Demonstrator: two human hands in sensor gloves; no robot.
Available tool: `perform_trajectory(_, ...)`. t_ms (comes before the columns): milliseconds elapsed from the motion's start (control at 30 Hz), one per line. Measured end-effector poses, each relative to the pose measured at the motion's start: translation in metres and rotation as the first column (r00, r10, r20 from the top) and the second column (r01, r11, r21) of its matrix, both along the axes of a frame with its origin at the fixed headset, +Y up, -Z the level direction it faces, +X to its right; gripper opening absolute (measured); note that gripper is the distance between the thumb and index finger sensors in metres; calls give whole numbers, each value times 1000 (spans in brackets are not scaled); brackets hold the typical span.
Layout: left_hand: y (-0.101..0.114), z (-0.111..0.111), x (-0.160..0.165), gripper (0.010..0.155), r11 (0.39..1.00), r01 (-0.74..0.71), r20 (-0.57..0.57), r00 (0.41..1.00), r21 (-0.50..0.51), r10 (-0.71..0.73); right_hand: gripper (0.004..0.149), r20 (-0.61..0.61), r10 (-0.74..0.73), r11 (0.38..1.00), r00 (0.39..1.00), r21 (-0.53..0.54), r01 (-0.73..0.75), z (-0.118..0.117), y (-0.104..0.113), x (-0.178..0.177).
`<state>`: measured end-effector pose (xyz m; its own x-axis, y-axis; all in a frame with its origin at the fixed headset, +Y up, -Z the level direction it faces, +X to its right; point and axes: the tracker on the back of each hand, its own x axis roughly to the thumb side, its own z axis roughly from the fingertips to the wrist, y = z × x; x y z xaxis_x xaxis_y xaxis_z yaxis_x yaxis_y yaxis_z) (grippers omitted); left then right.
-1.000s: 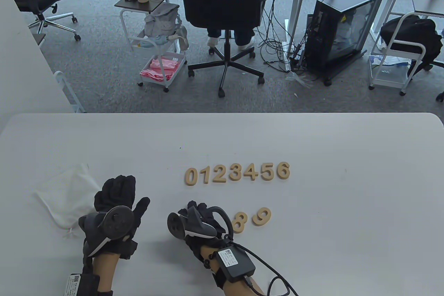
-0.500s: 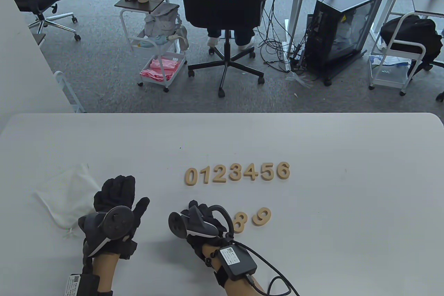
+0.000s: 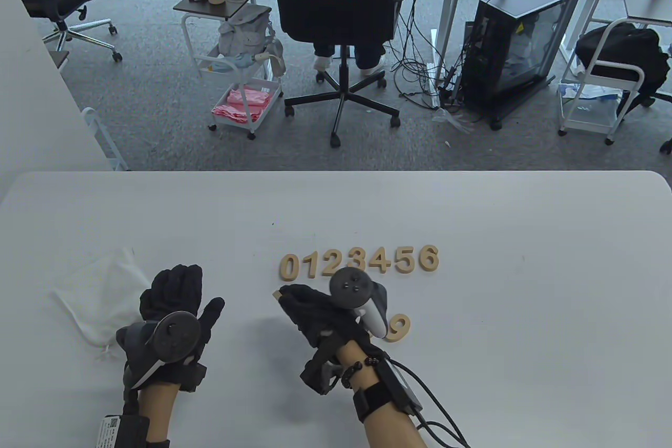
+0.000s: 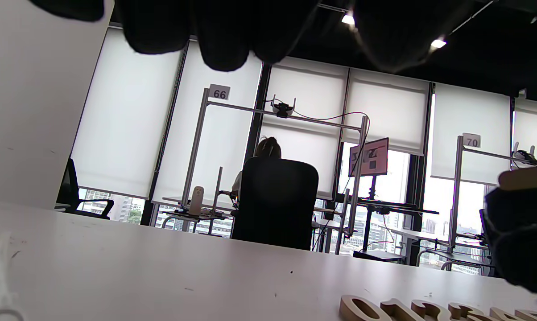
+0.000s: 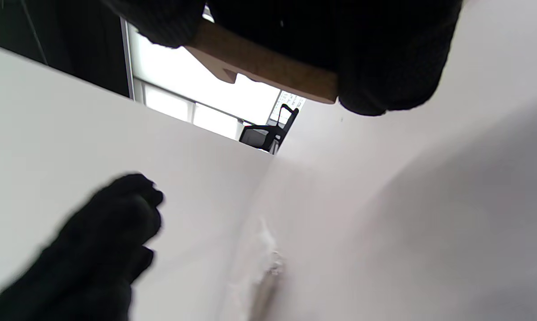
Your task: Empty bag and arrange number blocks in order
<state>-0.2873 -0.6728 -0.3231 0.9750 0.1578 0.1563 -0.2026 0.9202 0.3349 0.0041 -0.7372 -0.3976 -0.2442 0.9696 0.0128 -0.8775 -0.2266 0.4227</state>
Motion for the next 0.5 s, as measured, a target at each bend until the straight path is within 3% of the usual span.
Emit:
perform_trajectory(67, 0, 0, 0, 74, 1000, 2, 2, 1000, -2, -2, 57, 8, -154, 986, 988, -66, 154, -4, 0, 19)
perform_trajectory(233, 0, -1, 0, 74, 1000, 5, 2, 1000, -7, -5, 56, 49, -352, 923, 935, -146, 356, -8, -2, 60)
perform_trajectory(500, 0, 0, 0, 75, 1000, 7, -5, 1000, -6, -7, 61, 133, -467, 850, 874, -207, 485, -3, -14, 127)
